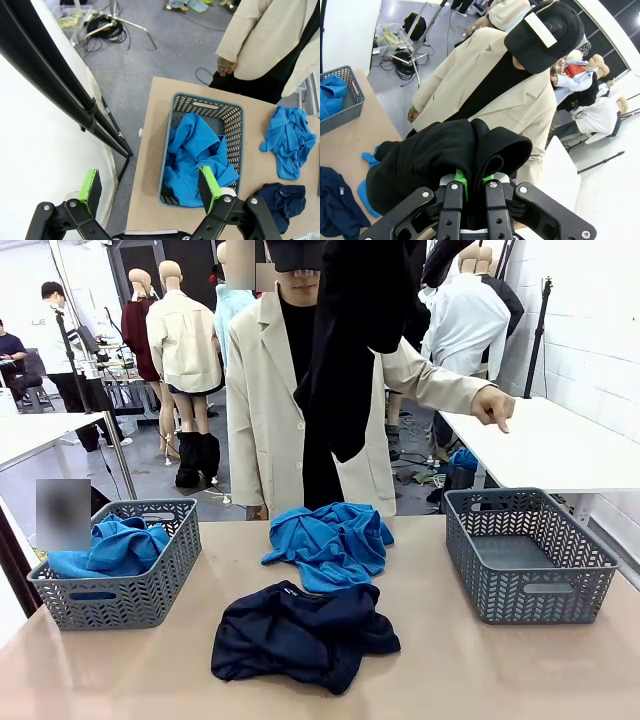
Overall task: Sort the tops and bottoms.
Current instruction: Sort the clothes according to human instructions.
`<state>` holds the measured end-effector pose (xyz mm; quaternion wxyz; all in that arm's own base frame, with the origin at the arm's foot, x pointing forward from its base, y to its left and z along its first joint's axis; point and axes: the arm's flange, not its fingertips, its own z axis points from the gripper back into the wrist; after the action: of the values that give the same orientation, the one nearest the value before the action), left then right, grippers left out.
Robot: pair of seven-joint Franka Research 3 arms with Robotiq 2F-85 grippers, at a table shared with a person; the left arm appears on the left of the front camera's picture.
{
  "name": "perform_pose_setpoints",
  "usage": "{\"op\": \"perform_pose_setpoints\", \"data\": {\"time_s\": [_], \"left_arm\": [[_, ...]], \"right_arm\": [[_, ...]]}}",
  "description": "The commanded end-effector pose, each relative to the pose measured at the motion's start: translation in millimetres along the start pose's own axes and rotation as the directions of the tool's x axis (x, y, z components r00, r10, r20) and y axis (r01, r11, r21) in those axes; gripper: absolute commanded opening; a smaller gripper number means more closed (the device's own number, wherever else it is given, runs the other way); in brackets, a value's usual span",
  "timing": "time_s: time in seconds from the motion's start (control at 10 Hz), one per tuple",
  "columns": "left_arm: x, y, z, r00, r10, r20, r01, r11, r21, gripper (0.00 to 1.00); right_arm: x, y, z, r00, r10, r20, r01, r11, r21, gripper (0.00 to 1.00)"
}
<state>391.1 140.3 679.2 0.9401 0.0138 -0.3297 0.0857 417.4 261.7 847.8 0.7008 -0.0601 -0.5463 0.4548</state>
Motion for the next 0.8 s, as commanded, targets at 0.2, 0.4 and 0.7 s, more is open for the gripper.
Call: {"op": "perform_pose_setpoints", "data": {"time_s": [0.2,0.4,0.7], "left_arm": [[1.7,0.4,1.0,1.000,0.004,-0.005,-0.004,1.000,-0.002,1.00],[1.7,0.4,1.0,1.000,0.004,-0.005,-0.004,1.000,-0.002,1.00],[1.7,0.4,1.0,1.000,0.004,-0.005,-0.004,1.000,-0.002,1.00]], "right_arm": [[-4.6,0.5,5.1,1.000,0.003,0.011,-0.003,1.000,0.007,0.00],[0.0,0.0,0.0,1.000,0.000,0.000,0.000,1.000,0.000,0.00],[-37.2,-33.1,22.1,0.995,0.076,-0.067,-0.079,0.996,-0.049,0.00]]}}
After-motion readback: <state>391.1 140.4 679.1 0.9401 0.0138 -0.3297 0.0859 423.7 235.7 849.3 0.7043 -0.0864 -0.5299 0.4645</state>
